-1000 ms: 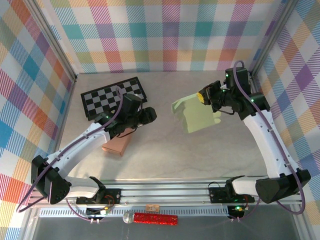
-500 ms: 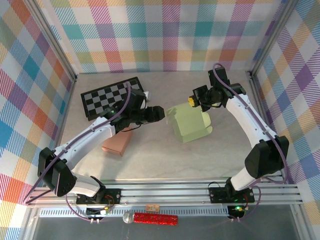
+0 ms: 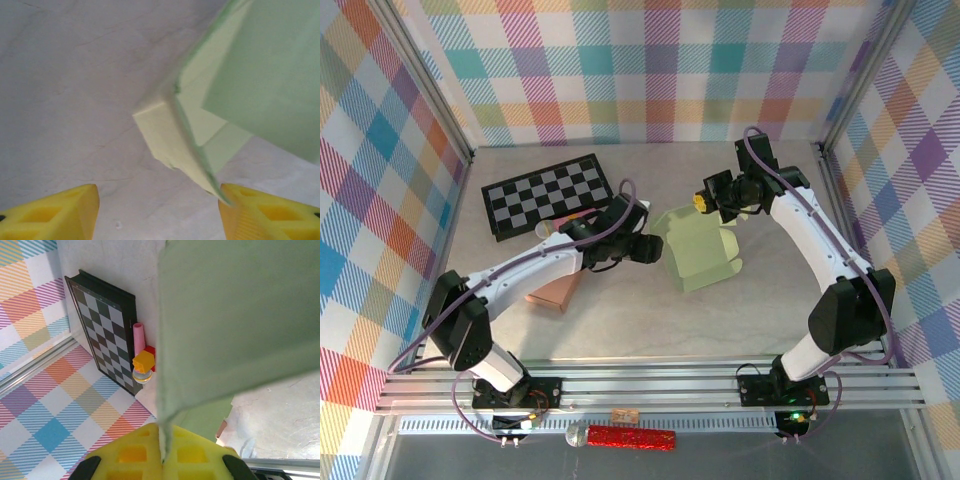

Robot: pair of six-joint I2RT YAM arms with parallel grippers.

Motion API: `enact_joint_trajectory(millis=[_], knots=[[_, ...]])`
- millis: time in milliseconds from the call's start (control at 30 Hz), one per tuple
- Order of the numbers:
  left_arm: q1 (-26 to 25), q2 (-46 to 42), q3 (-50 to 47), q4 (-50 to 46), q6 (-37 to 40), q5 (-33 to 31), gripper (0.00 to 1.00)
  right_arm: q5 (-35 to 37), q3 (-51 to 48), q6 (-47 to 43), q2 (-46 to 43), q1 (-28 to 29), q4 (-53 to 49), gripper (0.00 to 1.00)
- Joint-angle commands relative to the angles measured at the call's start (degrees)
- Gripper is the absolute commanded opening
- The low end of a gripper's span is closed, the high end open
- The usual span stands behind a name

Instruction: Fold the paper box

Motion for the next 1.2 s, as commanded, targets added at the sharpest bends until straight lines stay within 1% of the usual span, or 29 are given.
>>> enact_joint_trajectory(millis=[0, 67, 267, 467, 500, 567, 833, 1033, 1100, 1167], knots=[[-0.65, 0.74, 1.79, -2.62, 1.66, -8.02, 0.57, -1.49, -0.34, -0.09, 0.58, -0.21, 0.94, 0.00], [-0.70, 1.19, 1.90, -2.36, 1.65, -7.91, 0.51, -1.88, -0.87, -0.13, 0.77, -0.22, 1.68, 0.00], [-1.02, 0.97, 1.81, -0.39, 1.78, -6.43, 0.18, -2.09, -4.25, 0.22, 0.50, -0.17, 6.76, 0.00], [-2.29, -0.41, 1.56, 0.34, 2.81, -6.38, 0.05, -0.35, -5.75, -0.49, 0.61, -0.12, 8.97, 0.00], [-2.56, -0.58, 1.50, 0.16, 2.97, -6.48, 0.04, -0.16, -6.08, -0.69, 0.61, -0.04, 9.64, 0.01], [-3.14, -0.80, 1.67, -0.05, 3.39, -6.73, 0.01, 0.28, -6.55, -0.75, 0.61, 0.03, 10.51, 0.05], [-5.10, -1.64, 2.36, -0.48, 4.04, -7.88, 0.00, 1.90, -6.60, -1.25, 1.37, 0.50, 10.32, 0.18], [-5.43, -1.88, 2.28, -0.51, 4.03, -7.83, 0.00, 4.03, -5.63, -2.75, 1.48, 0.82, 9.45, 0.18], [-5.46, -1.86, 2.33, -0.59, 4.02, -8.01, 0.00, 4.23, -5.58, -2.86, 1.59, 0.81, 9.16, 0.14], [-5.46, -1.86, 2.44, -0.80, 3.95, -8.05, 0.00, 4.42, -5.80, -2.91, 1.44, 0.82, 9.10, 0.13]])
